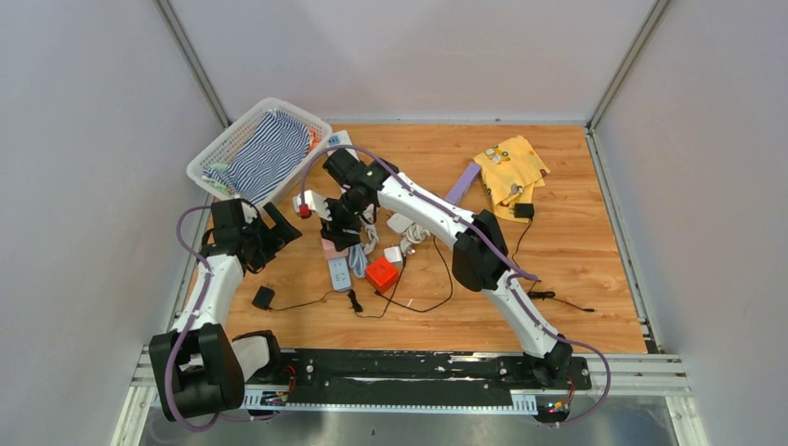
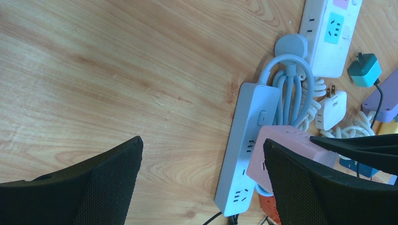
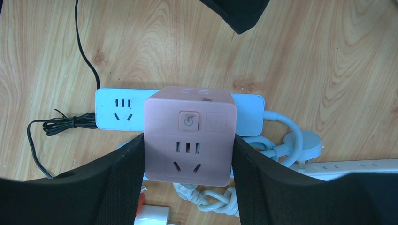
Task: Insert the plug
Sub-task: Insert the plug into the socket.
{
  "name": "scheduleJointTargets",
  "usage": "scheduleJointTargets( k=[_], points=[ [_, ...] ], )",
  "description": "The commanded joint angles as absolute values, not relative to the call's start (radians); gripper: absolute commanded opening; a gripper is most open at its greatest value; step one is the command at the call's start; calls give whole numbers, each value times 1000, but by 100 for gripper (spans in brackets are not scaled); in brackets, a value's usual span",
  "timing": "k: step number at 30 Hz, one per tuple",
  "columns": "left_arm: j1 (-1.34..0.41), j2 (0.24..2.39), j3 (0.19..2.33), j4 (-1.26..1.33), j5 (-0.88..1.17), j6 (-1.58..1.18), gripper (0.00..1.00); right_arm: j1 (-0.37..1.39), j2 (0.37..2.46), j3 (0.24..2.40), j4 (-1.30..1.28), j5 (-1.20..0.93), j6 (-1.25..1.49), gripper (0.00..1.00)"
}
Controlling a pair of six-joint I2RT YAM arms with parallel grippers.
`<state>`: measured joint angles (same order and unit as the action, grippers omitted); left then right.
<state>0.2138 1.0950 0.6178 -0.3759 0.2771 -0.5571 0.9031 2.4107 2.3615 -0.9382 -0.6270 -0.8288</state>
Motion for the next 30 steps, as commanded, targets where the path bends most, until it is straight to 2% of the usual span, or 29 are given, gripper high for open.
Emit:
scheduleJointTargets(
  k=[1,22,30],
  points=[
    [221,1102,629,-390,278,-552,100,913,2427,2363,-1022,-664,-850,18],
    [222,1102,630,-394,283,-548,100,913,2419,2429,-1065,-715,-858,16],
    [221,1100,630,-393,284,-549,100,913,2434,2434,-1006,-677,-841,15]
  ],
)
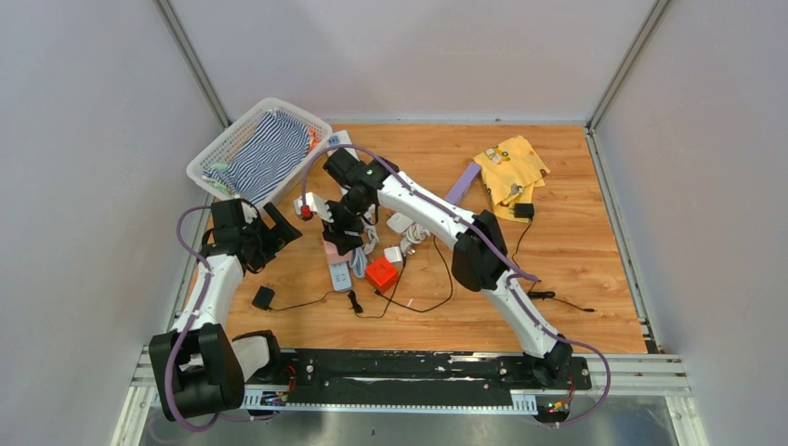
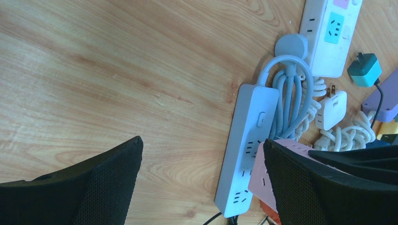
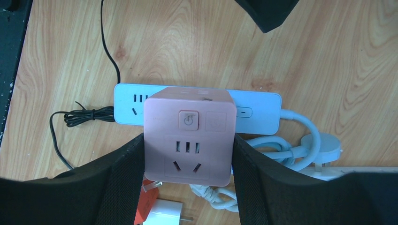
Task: Insert the plug
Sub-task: Insert the plug into the socket.
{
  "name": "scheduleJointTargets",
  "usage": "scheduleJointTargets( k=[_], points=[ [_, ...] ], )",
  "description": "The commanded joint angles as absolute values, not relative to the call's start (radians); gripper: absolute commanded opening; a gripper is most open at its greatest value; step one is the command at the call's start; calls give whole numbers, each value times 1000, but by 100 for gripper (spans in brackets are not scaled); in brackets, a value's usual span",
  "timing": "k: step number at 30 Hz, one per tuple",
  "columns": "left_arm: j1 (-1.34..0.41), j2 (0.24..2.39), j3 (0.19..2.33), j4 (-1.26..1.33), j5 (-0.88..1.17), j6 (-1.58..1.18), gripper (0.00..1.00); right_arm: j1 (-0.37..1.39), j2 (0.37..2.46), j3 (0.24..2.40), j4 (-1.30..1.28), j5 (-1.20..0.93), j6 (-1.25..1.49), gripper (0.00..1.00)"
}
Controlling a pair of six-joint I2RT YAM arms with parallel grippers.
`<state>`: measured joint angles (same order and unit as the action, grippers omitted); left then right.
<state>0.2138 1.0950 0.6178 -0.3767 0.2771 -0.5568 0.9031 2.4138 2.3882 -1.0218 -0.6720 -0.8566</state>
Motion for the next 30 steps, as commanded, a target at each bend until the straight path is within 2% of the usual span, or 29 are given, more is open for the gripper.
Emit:
scheduleJointTargets(
  k=[1,22,30],
  points=[
    [221,1100,631,-394,284,-548,100,913,2435,2436,-1002,-679,-840,15],
    [221,1102,630,-393,287,-548,100,908,2476,2430,-996,-633,-870,15],
    [221,1106,630,-390,289,-551,100,910,2417,2436,-1003,-615,-869,15]
  ],
)
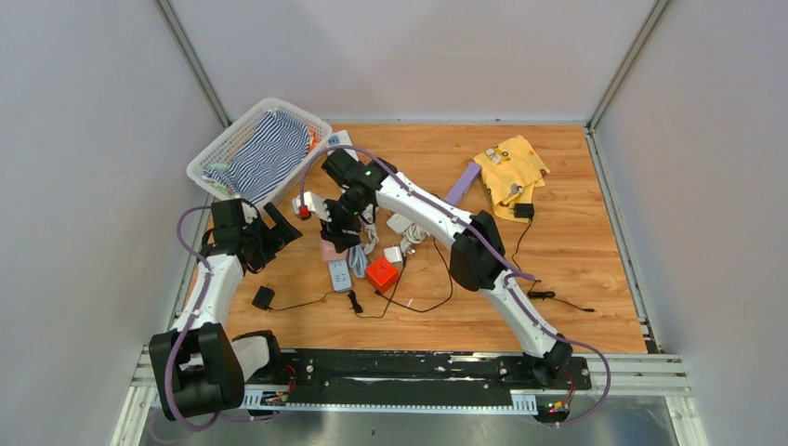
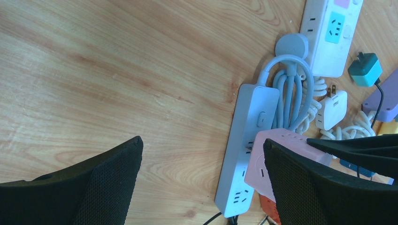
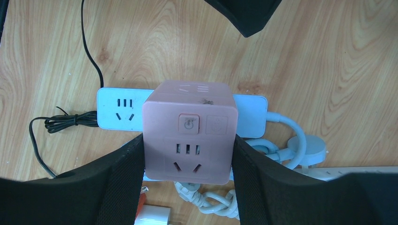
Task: Insert the plug
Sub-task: Insert the plug into the socket.
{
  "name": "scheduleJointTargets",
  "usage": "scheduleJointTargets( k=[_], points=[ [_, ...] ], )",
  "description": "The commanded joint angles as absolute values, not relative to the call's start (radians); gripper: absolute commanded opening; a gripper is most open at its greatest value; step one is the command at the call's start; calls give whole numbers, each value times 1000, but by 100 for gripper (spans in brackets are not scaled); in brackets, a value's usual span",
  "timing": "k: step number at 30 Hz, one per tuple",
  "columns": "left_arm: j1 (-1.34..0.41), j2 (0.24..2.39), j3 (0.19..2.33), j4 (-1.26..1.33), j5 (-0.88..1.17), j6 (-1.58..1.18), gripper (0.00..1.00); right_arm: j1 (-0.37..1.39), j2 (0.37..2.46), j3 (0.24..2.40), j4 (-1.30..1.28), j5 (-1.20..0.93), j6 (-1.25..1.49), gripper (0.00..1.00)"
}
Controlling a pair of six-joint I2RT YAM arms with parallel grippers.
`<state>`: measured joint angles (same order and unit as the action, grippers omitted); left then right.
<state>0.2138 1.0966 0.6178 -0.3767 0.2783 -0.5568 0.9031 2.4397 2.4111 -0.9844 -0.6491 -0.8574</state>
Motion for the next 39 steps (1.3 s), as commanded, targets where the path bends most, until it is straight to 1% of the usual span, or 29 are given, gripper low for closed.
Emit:
scheduleJointTargets(
  k=[1,14,35,39],
  points=[
    [221,1106,630,-390,289,-549,100,911,2413,2436,-1004,-619,-870,15],
    [221,1106,629,-390,289,-549,100,914,2415,2459,-1051,-623,-879,15],
    [221,1110,626,-384,305,-553,100,920,2488,2456,-1041,-581,-885,15],
    [221,1111,623,-378,321,-554,99,923,2498,2458,-1018,-559,-873,15]
  ],
)
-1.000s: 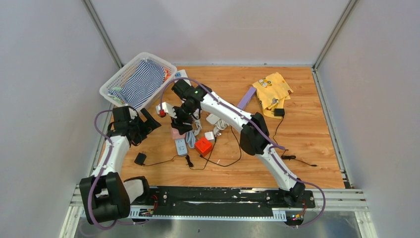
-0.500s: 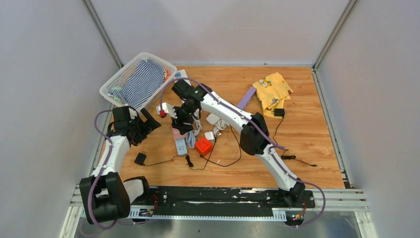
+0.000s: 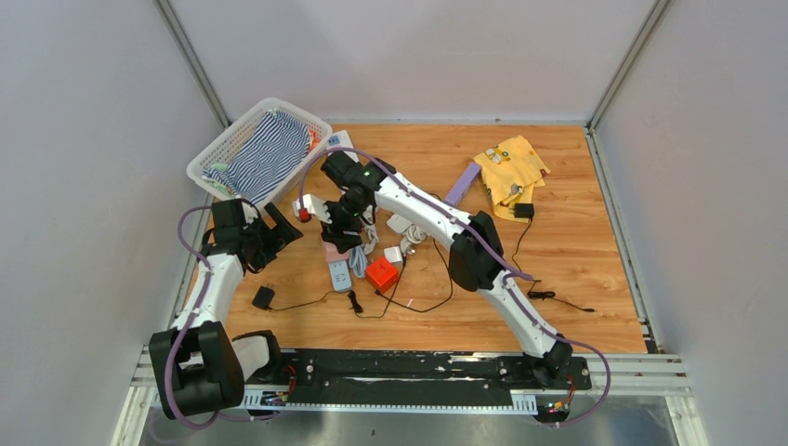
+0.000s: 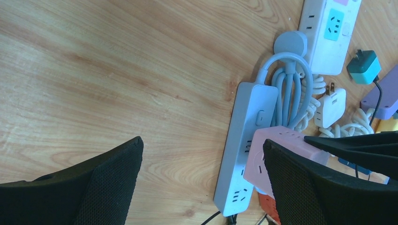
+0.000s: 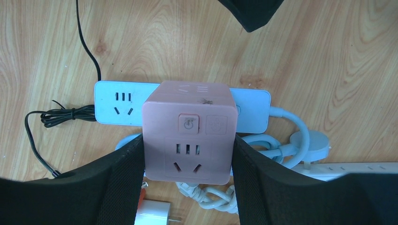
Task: Insert the plug
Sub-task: Insert the plug into the socket.
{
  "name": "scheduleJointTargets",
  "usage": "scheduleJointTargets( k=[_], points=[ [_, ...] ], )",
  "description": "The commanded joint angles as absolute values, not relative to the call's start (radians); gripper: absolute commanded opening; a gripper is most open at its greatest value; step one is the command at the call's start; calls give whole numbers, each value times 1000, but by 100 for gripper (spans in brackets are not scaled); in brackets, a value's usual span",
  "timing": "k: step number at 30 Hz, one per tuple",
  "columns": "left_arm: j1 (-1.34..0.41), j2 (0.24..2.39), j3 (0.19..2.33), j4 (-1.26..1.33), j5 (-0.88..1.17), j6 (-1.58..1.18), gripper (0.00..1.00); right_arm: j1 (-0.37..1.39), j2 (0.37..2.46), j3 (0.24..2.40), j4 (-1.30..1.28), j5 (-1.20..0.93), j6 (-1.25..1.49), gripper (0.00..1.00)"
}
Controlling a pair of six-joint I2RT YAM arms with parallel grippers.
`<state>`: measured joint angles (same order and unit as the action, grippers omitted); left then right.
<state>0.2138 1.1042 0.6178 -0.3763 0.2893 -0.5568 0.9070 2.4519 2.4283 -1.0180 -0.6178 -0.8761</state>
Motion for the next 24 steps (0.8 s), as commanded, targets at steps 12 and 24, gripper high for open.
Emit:
scheduleJointTargets(
  k=[12,24],
  points=[
    [221,1099,594,-337,510,-604,85,939,2532,2455,-963,-534,-819,19],
    [221,1138,551,-249,631,-666,76,935,2523,2308,-905,-565,-762,17]
  ],
)
